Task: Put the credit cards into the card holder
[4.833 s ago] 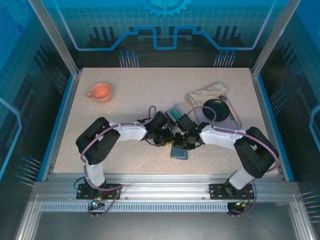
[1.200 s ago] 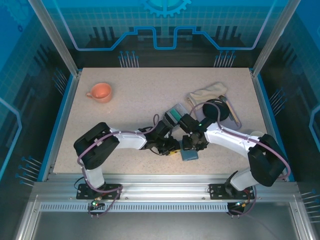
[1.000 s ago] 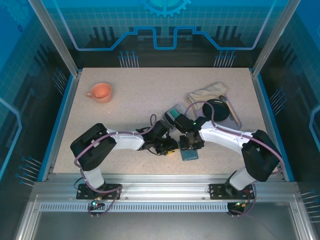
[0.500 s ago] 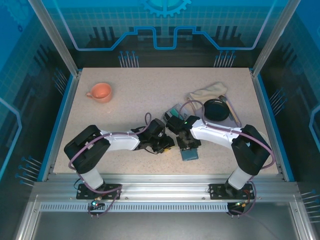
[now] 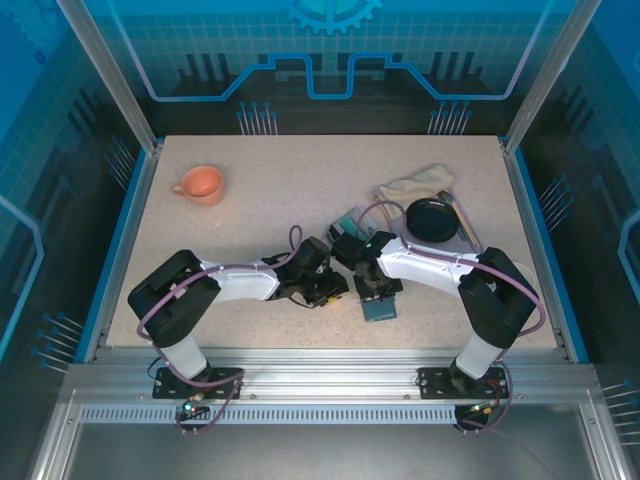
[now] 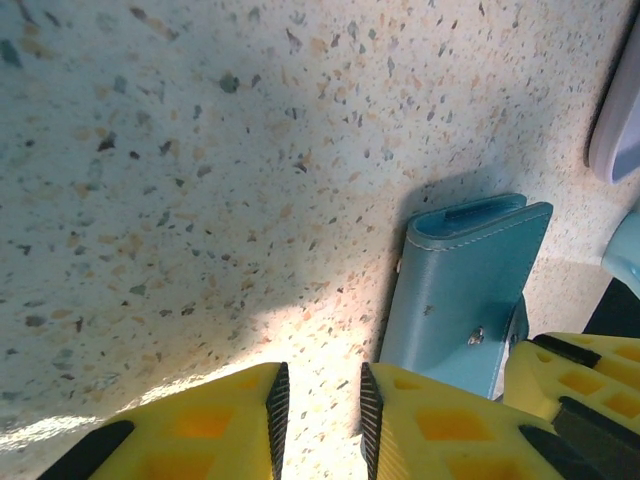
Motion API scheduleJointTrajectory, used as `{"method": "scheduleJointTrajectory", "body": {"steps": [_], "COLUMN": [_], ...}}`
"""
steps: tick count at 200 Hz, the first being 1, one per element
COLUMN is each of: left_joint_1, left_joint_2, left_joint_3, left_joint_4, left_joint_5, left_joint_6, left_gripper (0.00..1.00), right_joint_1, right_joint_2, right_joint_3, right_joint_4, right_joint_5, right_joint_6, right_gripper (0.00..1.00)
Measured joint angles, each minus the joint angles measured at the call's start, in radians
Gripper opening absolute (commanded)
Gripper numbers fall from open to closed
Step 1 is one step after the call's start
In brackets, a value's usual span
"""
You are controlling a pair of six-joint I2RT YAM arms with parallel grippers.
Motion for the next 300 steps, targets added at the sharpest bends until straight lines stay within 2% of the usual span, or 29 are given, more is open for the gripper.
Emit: {"method": "scheduleJointTrajectory", "body": {"steps": [67, 101, 124, 152, 196, 300], "left_joint_1": [0.000, 0.000, 0.000, 0.000, -0.001, -0.018], "left_joint_2": [0.000, 0.003, 0.028, 0.082, 0.140, 0.193], "left_joint_3": [0.012, 0.054, 0.101, 0.158, 0.196, 0.241], "left_joint_4": [-0.023, -0.044, -0.045, -0.064, -0.095, -0.115], "left_joint_5": [0.000, 0.005, 0.019, 0.036, 0.064, 0.103], "left_joint_6": [0.018, 0.043, 0.046, 0.064, 0.073, 0.095], "left_gripper": [0.30, 0.34, 0.34, 0.32, 0.25, 0.21], "right_joint_1": [0.000, -0.005, -0.039, -0.129, -0.179, -0.188], "right_joint_2": [-0.019, -0.082, -0.152, -0.235, -0.252, -0.249], "right_joint_3": [0.000, -0.026, -0.091, -0.195, -0.254, -0.270], "right_joint_4": [-0.013, 0.010, 0.080, 0.188, 0.278, 0.337], "right_joint_5": [0.032, 0.016, -0.057, -0.179, -0.289, -0.346], "right_joint_6": [0.004, 0.003, -0.001, 0.000, 0.000, 0.011], "right_gripper": [0.00, 0.00, 0.00, 0.00, 0.00, 0.00]}}
